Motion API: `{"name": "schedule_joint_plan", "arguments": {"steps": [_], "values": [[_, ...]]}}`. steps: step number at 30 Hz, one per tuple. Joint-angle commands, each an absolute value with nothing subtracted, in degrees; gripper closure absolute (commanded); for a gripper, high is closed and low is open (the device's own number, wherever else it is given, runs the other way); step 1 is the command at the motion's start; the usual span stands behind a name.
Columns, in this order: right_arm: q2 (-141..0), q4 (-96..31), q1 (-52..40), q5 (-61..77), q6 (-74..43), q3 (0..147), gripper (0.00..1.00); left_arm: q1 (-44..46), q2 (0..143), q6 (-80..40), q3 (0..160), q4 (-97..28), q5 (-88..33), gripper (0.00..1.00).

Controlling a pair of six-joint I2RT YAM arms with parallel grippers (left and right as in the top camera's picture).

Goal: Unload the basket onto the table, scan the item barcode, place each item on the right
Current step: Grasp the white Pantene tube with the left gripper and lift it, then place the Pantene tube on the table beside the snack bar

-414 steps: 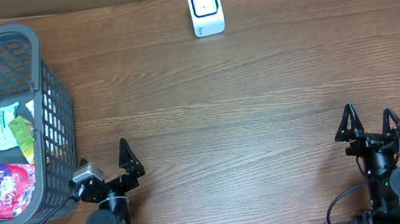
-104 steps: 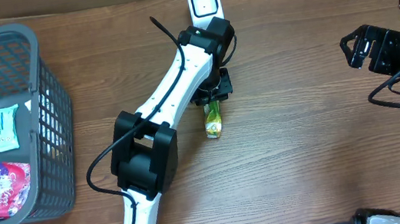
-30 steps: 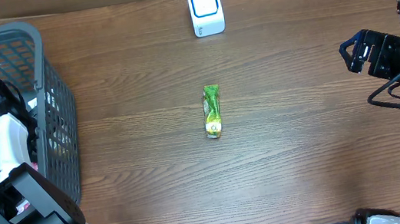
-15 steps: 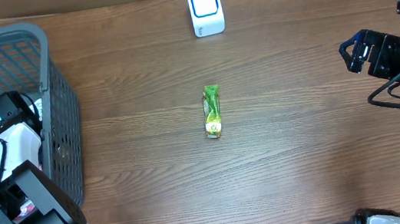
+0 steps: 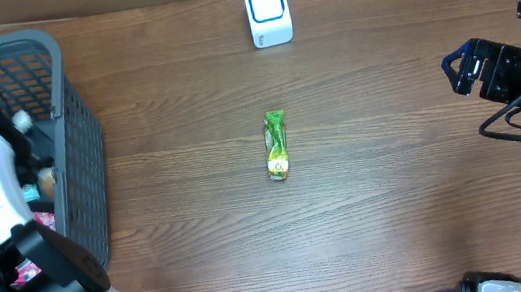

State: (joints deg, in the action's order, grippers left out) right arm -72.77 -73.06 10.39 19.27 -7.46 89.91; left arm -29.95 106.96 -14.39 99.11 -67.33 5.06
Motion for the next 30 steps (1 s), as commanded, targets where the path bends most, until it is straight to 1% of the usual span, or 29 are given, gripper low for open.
{"name": "schedule_joint_plan", "arguments": {"steps": [1,5,6,9,12,16,21,26,28,30], "values": [[-72.8,-72.8,10.1,19.2,-7.3,91.1,0.00,-28.8,105.2,-12.2,116.5,-75.0,4.2,0.96],[-72.8,-72.8,10.1,19.2,-7.4,91.1,0.00,-25.5,105.2,-11.7,134.2,-85.9,1.4,0.96],[-72.8,-72.8,10.1,19.2,-7.4,91.1,0.00,-22.9,105.2,-11.8,140.2,-89.8,-0.3,0.96],[-72.8,-72.8,10.1,19.2,-7.4,91.1,0.00,-16.9,105.2,-11.8,145.7,-94.8,-1.5,0.96],[-72.8,-72.6,10.1,19.2,-7.4,91.1,0.00,-9.7,105.2,-11.8,145.6,-96.8,-1.6,0.96],[-72.8,-72.6,10.1,19.1,-7.4,91.1,0.00,1.3,105.5,-15.6,139.3,-96.8,-0.9,0.96],[-72.8,-72.6,10.1,19.1,-7.4,91.1,0.00,12.6,105.6,-25.1,123.0,-94.0,3.8,0.96],[-73.5,-72.4,10.1,19.1,-7.4,91.1,0.00,19.7,105.6,-29.1,103.9,-79.3,4.9,0.96],[-74.3,-73.0,10.1,19.1,-7.4,91.1,0.00,21.1,105.6,-31.9,94.0,-70.3,4.9,0.96],[-74.9,-73.5,10.1,19.1,-7.4,91.1,0.00,21.1,105.6,-33.9,88.2,-64.8,4.9,0.96]]}}
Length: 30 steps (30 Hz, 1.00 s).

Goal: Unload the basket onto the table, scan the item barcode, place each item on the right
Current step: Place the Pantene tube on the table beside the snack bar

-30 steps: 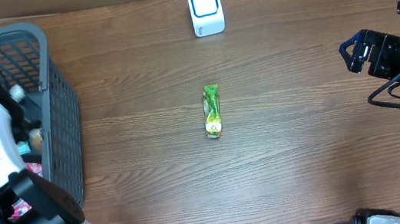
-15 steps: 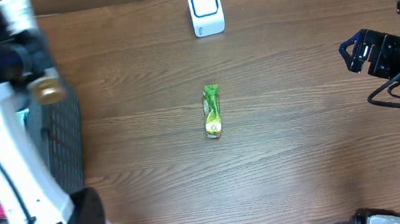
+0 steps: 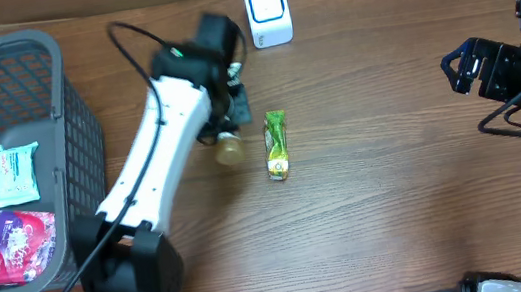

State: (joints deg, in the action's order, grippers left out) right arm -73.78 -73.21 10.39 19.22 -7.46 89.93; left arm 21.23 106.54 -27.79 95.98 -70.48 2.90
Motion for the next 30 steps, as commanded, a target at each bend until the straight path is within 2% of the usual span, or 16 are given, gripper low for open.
{"name": "schedule_joint_plan", "arguments": {"steps": [1,11,18,22,30], "values": [[-75.4,-73.8,10.1,19.1,-7.4,91.1,0.00,21.0,105.6,-34.5,85.7,-62.2,4.9,0.96],[-77.3,-73.8,10.1,19.1,-7.4,91.1,0.00,22.1,105.6,-34.9,73.7,-47.6,0.7,0.94],[-77.3,-73.8,10.1,19.1,-7.4,91.1,0.00,22.0,105.6,-32.5,74.3,-47.9,-0.2,0.46],[-77.3,-73.8,10.1,19.1,-7.4,91.1,0.00,19.9,105.2,-30.6,82.8,-55.9,0.4,0.43],[-77.3,-74.0,10.1,19.1,-7.4,91.1,0.00,8.8,102.1,-23.0,117.0,-79.9,3.6,0.40]]}}
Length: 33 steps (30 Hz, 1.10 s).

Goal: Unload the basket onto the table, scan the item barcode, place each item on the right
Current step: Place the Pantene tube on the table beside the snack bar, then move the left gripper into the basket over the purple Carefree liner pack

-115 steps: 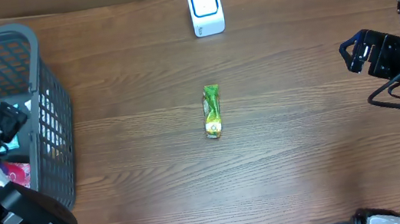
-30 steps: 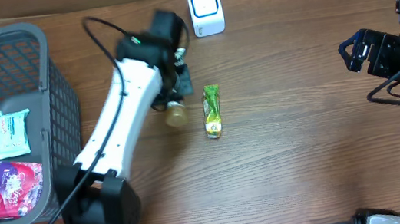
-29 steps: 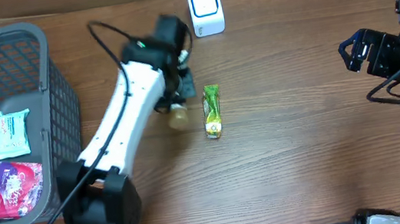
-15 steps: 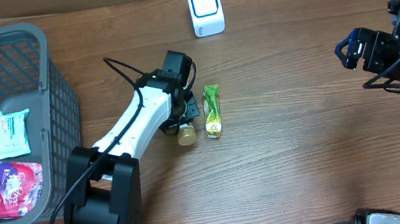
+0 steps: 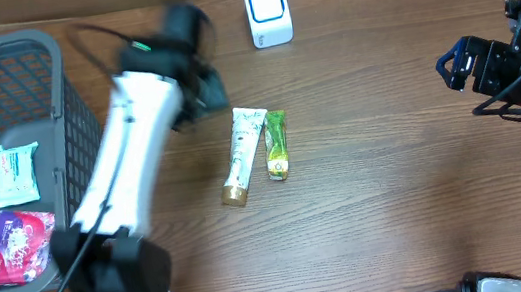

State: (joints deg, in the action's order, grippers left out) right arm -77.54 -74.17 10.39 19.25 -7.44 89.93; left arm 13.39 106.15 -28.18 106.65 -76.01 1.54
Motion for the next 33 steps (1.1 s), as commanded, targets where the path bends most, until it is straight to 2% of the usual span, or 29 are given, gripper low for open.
{"name": "schedule_joint_plan", "arguments": {"steps": [1,4,8,17,22,33], "values": [[-77.3,-74.1,10.1,19.1,-7.4,91.1,0.00,4.8,101.3,-21.4,124.3,-84.6,4.1,0.36],[-77.3,-74.1,10.1,19.2,-7.4,91.1,0.00,-1.6,100.1,-21.4,130.8,-91.2,6.2,0.36],[-77.3,-74.1,10.1,19.2,-7.4,91.1,0.00,-11.2,98.2,-21.3,131.5,-96.8,6.6,0.39],[-77.3,-74.1,10.1,19.2,-7.4,91.1,0.00,-32.8,96.3,-22.3,116.9,-95.8,6.2,0.38],[-77.3,-74.0,10.1,19.2,-7.4,91.1,0.00,-37.1,96.3,-22.2,103.8,-87.4,6.0,0.39],[-77.3,-74.1,10.1,19.1,-7.4,91.1,0.00,-37.4,96.3,-22.3,80.5,-63.0,10.6,0.39]]}}
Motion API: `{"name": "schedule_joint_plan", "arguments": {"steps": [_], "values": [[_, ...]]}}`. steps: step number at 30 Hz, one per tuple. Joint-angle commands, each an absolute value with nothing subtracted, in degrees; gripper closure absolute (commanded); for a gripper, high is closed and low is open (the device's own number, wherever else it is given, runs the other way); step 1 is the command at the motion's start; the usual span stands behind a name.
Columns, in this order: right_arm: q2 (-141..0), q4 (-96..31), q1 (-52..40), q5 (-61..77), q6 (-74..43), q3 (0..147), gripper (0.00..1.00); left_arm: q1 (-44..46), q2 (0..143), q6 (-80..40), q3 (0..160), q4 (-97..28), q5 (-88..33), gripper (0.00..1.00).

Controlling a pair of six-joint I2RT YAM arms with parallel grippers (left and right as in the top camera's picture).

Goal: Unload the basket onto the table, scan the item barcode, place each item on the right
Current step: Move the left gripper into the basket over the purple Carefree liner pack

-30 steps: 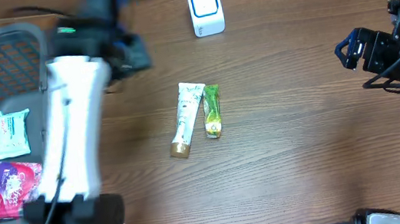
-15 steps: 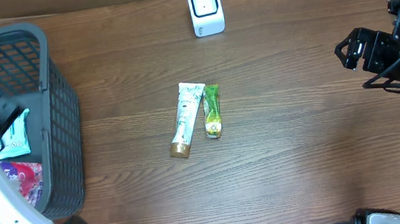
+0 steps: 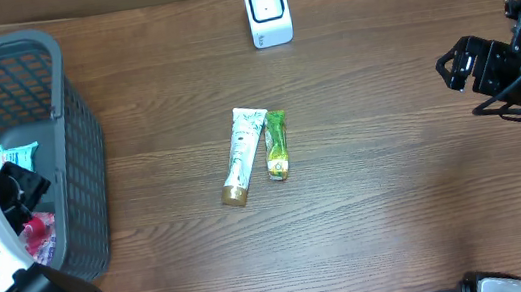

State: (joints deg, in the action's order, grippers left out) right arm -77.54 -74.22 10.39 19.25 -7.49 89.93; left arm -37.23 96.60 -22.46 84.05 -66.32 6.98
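A white tube with a gold cap (image 3: 242, 155) lies on the table's middle, and a green packet (image 3: 277, 145) lies right beside it. The white barcode scanner (image 3: 267, 11) stands at the far edge. My left gripper (image 3: 22, 185) is down inside the grey basket (image 3: 73, 140), over a pink packet (image 3: 38, 232) and next to a teal-and-white packet (image 3: 12, 155). Whether its fingers are open or shut does not show. My right gripper (image 3: 450, 67) hovers at the far right, open and empty, well away from both items.
The basket fills the left side of the table. Black cables trail from the right arm at the right edge. Bare wood lies between the items and the scanner.
My left arm was over the table up and left of the tube; now it is back inside the basket. The tube and green packet lie where they were. The right arm is unchanged.
At first my left arm was in the basket and only the green packet lay on the table. Then the arm was over the table with the tube at its gripper. Then the tube lay beside the packet, released. Now the arm is in the basket again.
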Motion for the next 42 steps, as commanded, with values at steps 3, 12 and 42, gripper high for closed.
{"name": "schedule_joint_plan", "arguments": {"steps": [3,12,42], "values": [[-77.3,-74.0,10.1,19.1,-7.4,91.1,0.00,-37.4,96.4,-22.2,75.8,-57.3,11.6,0.38],[-77.3,-73.9,10.1,19.1,-7.4,91.1,0.00,-37.4,96.6,-20.3,65.7,-48.8,12.3,0.39],[-77.3,-73.9,10.1,19.1,-7.4,91.1,0.00,-36.0,96.6,-16.7,101.6,-74.1,11.7,0.96]]}}
